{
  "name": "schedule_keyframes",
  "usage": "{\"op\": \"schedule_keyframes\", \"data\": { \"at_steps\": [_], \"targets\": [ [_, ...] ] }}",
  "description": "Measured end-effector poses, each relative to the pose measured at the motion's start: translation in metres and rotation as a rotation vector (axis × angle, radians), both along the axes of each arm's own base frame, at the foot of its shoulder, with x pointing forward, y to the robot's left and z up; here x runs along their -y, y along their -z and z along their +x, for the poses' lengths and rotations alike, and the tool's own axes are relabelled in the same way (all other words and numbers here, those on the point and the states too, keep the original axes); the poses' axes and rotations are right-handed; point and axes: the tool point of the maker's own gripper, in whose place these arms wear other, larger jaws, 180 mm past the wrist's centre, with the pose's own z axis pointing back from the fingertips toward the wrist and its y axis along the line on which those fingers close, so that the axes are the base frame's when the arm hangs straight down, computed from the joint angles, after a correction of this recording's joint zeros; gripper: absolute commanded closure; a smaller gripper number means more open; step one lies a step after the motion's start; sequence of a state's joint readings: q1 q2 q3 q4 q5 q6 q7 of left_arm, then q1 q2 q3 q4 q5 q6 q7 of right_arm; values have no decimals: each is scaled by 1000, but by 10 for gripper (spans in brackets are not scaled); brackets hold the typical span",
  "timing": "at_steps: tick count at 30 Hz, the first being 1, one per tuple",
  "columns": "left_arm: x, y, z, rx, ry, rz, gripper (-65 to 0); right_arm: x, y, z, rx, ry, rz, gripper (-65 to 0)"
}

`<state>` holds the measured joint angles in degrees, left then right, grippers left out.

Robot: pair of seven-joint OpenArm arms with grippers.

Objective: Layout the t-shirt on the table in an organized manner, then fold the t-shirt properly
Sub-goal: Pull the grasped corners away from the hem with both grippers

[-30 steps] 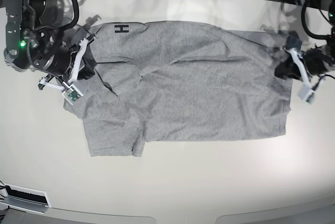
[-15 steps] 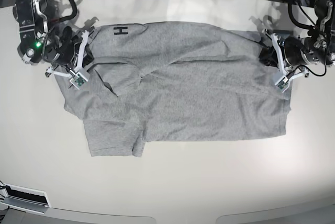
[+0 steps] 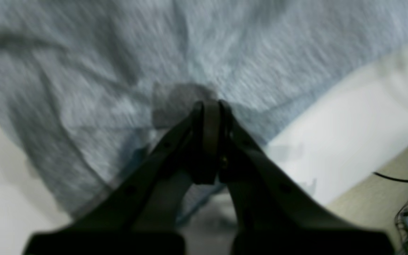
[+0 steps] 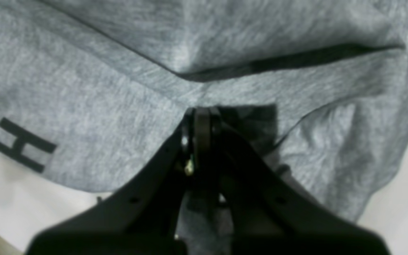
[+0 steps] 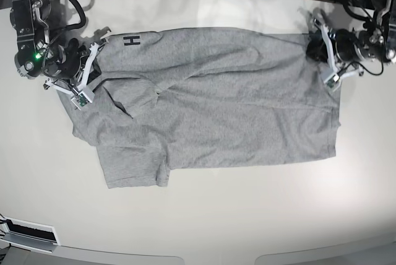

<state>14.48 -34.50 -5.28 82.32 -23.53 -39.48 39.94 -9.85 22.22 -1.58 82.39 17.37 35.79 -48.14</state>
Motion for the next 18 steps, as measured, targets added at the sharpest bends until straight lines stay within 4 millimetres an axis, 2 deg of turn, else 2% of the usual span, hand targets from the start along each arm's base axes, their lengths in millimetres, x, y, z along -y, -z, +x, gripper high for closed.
{"op": "schedule_keyframes", "data": {
  "at_steps": [9, 18],
  "targets": [
    [-10, 4, -28, -51, 9, 12, 0, -10, 0, -38, -52, -16, 30, 0],
    [-38, 1, -50, -117, 41, 82, 0, -13, -8, -80, -121, -77, -21, 0]
  ]
}}
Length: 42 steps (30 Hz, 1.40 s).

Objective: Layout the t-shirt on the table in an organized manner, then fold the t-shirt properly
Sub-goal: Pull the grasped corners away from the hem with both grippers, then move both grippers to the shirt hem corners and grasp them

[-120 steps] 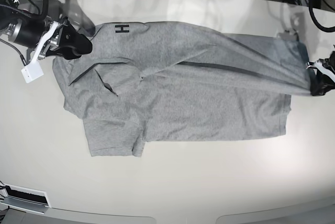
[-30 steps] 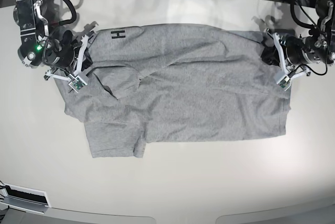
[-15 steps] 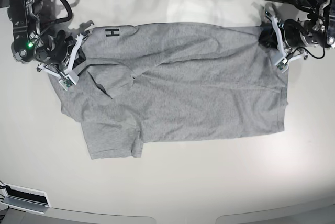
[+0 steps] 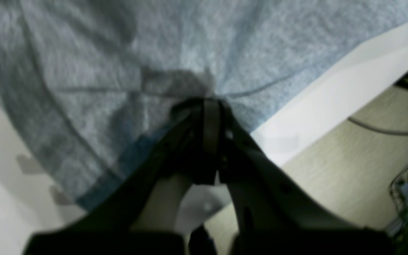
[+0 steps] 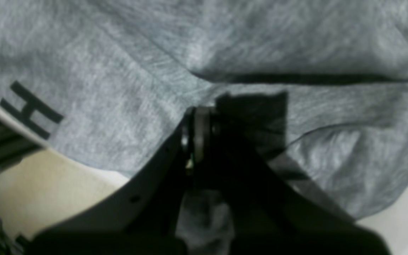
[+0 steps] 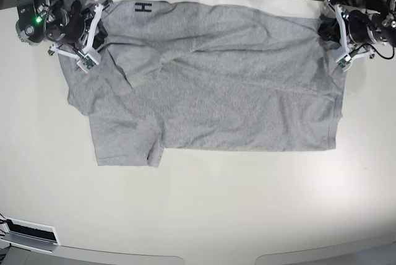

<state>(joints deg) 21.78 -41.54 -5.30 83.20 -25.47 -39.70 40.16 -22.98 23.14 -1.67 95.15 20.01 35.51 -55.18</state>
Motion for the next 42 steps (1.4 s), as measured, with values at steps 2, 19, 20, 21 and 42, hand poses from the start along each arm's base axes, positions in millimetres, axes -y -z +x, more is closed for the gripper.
{"op": "schedule_keyframes", "data": {
  "at_steps": [2, 19, 20, 21, 42],
  "targets": [
    [-4, -2, -3, -18, -3, 4, 0, 4, -1, -5, -7, 5, -12, 0],
    [2, -1, -45, -205, -48, -36, 0, 11, 0, -13, -40, 3, -51, 0],
    [2, -2, -45, -206, -39, -30, 0, 11, 0, -13, -41, 2, -52, 0],
    [3, -3, -45, -203, -26, -22, 0, 12, 0, -13, -41, 0, -56, 0],
    [-25, -130, 117, 379, -327, -211, 0, 15, -52, 40, 152, -50, -110, 0]
  ]
}}
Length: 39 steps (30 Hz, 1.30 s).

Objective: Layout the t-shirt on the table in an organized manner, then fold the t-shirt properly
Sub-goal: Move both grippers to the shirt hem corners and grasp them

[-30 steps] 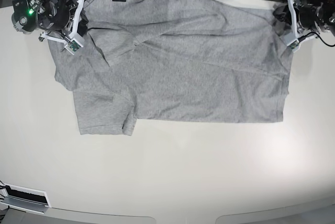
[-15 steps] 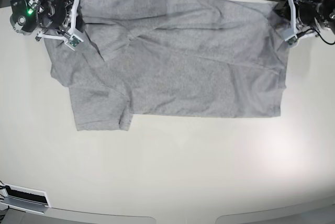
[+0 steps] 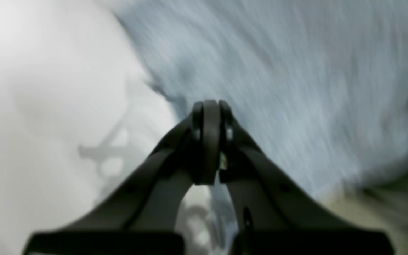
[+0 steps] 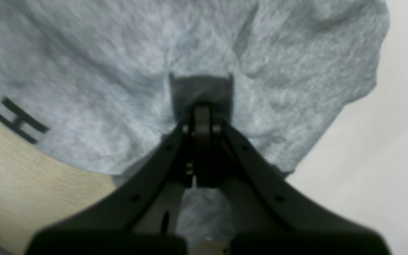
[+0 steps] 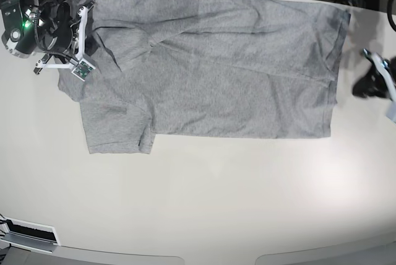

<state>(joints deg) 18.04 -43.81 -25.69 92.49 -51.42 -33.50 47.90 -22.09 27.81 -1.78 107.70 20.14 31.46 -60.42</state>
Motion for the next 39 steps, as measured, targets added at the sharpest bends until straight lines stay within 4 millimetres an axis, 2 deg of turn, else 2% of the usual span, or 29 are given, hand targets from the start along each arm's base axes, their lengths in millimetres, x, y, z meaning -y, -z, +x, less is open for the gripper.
{"op": "schedule_keyframes", "data": {
  "at_steps": [2, 6, 7, 10, 11, 15, 17, 19, 21, 24, 29, 32, 39],
  "targets": [
    [-19, -2, 20, 45, -116, -74, 0, -8, 0, -4, -15, 6, 48, 0],
    [-59, 21, 47, 20, -316, -187, 0, -18, -4, 0, -4, 12, 109, 0],
    [-70, 24, 54, 21, -363, -214, -31, -20, -5, 0, -3, 12, 124, 0],
    [-87, 37, 66, 11, -432, -299, -257, -26, -5, -3, -14, -21, 150, 0],
    [-91, 43, 67, -1, -453, -324, -293, -27, -5, -4, -15, -29, 152, -25],
    [-102, 60, 73, -31, -554, -386, -297, -31, -8, 2, 16, -28, 177, -223],
    [-105, 64, 79, -22, -559, -352, -297, -32, -9, 2, 22, -28, 183, -287],
    [-102, 70, 82, -28, -534, -302, -297, -32, -8, 2, 19, -28, 183, -303],
    [-90, 76, 88, -31, -489, -273, -296, -32, -8, 2, 20, -28, 183, -303],
    [-68, 96, 91, -68, -431, -215, -296, -33, -9, 2, 24, -28, 188, -303],
    [-47, 116, 101, -63, -415, -143, -295, -33, -9, 2, 25, -28, 187, -303],
    [-28, 122, 108, -38, -412, -170, -295, -32, -9, 4, 27, -9, 185, -303],
    [-8, 127, 115, -22, -411, -199, -295, -32, -9, 4, 27, -8, 185, -303]
  ]
}}
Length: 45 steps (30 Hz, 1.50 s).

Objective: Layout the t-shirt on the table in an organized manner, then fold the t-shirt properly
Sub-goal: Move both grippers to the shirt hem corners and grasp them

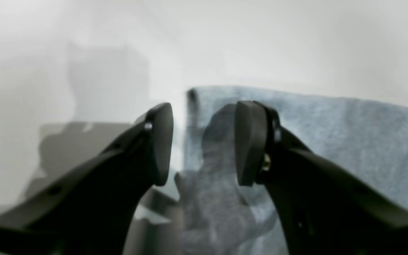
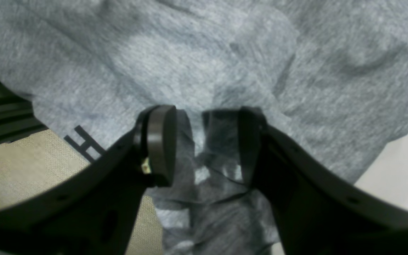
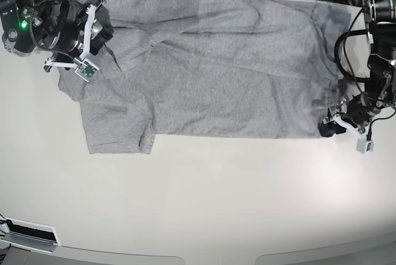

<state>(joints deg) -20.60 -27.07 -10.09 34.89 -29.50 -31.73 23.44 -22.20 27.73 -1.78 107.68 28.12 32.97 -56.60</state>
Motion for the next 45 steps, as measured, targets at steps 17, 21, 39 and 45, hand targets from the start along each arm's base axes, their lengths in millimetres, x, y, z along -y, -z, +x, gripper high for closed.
{"op": "schedule_keyframes", "data": {
  "at_steps": [17, 21, 39, 45],
  "targets": [
    [14, 0, -16, -64, 19, -149, 0, 41, -41, 99, 335, 345, -129, -422],
    [16, 0, -16, -64, 22, -154, 0, 55, -44, 137, 371, 429, -134, -422],
    [17, -1, -15, -57, 14, -166, 0, 74, 34, 167, -43, 717, 533, -422],
    [18, -1, -15, -54, 21, -168, 0, 46, 51, 164, -64, 716, 585, -422]
  ]
}}
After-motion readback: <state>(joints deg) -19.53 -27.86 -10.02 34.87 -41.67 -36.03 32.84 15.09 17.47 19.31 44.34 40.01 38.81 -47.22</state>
